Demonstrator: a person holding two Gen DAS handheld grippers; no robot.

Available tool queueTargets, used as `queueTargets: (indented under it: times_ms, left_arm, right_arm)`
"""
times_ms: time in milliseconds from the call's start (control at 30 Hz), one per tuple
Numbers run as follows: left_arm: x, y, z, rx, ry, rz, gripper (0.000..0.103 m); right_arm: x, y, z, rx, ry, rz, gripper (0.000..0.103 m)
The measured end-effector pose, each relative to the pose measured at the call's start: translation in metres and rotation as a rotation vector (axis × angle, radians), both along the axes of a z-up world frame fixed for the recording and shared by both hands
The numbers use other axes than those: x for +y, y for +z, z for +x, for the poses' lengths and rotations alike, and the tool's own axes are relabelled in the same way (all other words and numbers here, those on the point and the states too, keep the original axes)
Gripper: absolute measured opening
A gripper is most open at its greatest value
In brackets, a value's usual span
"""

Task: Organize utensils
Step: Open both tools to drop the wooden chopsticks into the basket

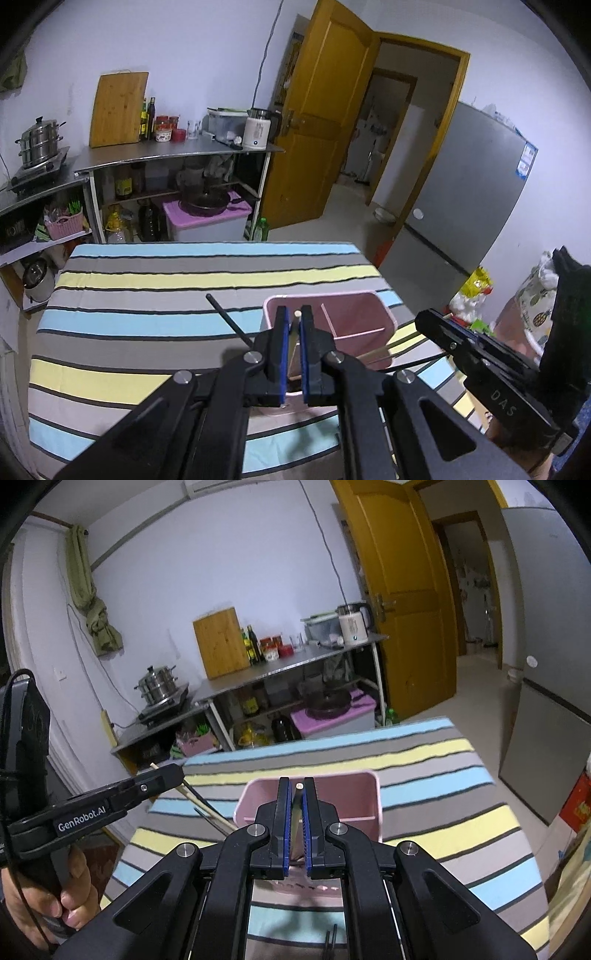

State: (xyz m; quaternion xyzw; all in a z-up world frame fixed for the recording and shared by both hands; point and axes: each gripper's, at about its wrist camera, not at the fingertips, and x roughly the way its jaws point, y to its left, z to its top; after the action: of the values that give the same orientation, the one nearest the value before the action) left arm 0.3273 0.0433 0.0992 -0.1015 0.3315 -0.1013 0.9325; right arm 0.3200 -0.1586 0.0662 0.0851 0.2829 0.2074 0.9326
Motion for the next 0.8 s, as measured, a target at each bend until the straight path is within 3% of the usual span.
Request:
queueTargets:
  times_ms: [200, 333, 433, 800]
  left_arm:
    - [-0.001, -0.015, 0.005, 0.042, -0.008, -0.012, 0.008]
    - [0.000, -0.017, 0.001, 0.056, -0.014, -0.023, 0.029]
    - [0.003, -0.012, -0.007, 0.039, -0.008, -0.032, 0.030]
    - [0.008, 0.005, -0.058, -0.023, 0.000, -0.011, 0.030]
  right_arm:
    - [0.006, -0.016, 0.006, 0.051, 0.029, -0.022, 0.005]
    - [0.005, -0.019, 0.007, 0.072, 0.034, -0.031, 0.008]
    - [0.001, -0.015, 0.000, 0.056, 0.041, -0.020, 0.015]
    - [-0.018, 0.008, -0.048, -0.005, 0.057, -0.011, 0.016]
